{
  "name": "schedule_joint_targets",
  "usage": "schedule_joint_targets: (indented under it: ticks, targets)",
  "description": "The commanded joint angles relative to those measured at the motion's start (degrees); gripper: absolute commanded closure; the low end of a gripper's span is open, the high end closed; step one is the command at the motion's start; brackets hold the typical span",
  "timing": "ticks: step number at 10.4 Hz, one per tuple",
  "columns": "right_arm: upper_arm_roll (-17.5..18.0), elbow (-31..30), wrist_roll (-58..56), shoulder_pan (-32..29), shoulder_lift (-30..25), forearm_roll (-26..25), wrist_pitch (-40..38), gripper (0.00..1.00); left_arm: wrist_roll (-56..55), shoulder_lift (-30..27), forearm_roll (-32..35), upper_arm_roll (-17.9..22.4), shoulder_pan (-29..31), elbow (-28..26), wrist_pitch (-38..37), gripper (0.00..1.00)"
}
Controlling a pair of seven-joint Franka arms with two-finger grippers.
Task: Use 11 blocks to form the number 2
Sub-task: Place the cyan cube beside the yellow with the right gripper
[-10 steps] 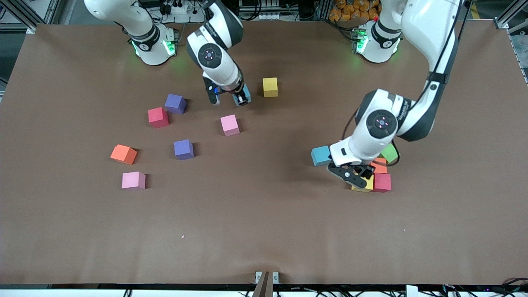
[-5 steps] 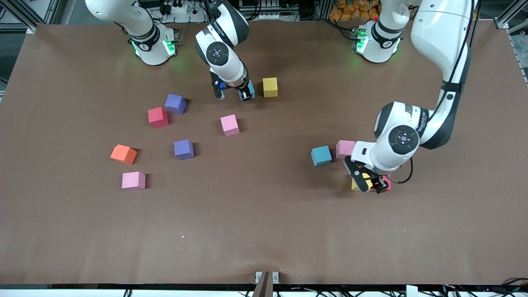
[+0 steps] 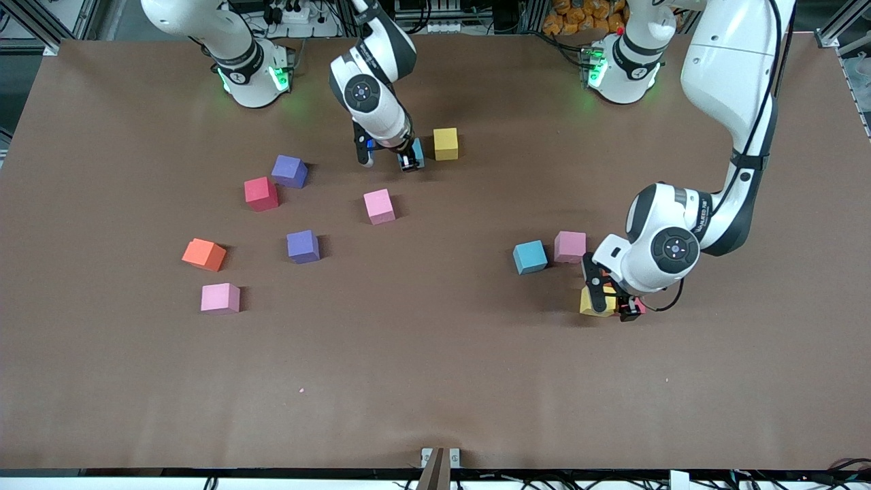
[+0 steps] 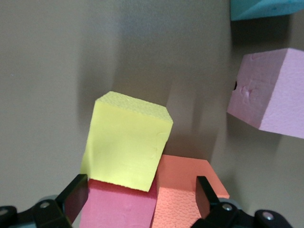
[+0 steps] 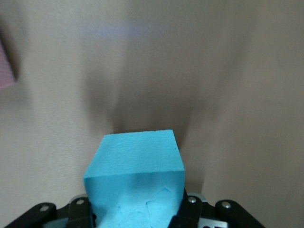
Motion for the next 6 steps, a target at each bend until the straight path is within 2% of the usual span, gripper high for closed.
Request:
schedule_joint_targets:
  ticks: [1,6]
  targets:
    - [-0.25,-0.42,2.54,2.61,0.96,3.40,3.37,0.98,1.83,0.48,-1.37,-0.05,0.08,1.17,-0.45,0.00]
    - [-0.25,-0.42,5.09,3.85,1.32,4.47,5.39,0.98,1.64,1.62,-1.54,-0.66,-1.07,3.37,-0.36,0.00]
